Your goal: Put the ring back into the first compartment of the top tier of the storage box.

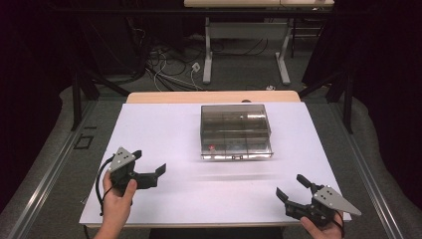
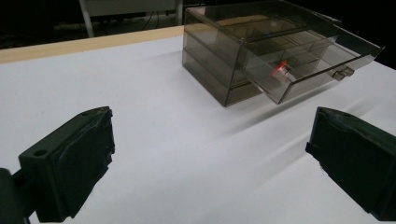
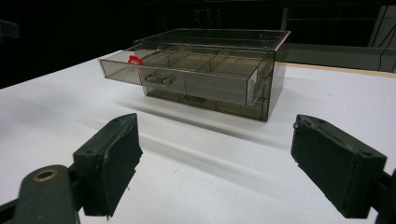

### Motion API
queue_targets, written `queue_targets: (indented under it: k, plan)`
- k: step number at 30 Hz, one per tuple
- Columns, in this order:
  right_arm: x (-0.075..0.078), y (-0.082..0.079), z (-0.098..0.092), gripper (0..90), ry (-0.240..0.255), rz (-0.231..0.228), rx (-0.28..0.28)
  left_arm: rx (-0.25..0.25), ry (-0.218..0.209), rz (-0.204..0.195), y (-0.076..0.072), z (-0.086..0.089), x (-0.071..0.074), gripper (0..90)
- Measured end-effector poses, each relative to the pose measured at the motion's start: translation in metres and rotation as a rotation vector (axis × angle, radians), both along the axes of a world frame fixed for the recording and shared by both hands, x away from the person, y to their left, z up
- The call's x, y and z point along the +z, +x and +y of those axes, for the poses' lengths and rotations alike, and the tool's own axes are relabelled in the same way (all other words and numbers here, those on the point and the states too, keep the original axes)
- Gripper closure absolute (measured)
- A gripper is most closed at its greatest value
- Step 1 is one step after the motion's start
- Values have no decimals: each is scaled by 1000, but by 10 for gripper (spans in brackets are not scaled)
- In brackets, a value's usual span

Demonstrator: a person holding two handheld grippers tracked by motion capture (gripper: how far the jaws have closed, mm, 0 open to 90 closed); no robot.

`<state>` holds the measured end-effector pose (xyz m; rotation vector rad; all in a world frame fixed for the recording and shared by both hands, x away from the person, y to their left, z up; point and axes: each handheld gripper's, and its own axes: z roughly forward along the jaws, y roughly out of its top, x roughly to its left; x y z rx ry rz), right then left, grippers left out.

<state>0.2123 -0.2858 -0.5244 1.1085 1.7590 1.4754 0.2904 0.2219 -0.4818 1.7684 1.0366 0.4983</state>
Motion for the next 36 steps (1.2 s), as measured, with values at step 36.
queue_targets:
  k: [36]
  plan:
    - [-3, 3, -3, 150, -4, 17, -11, 124, -42, 79, -4, 41, -44, 32]
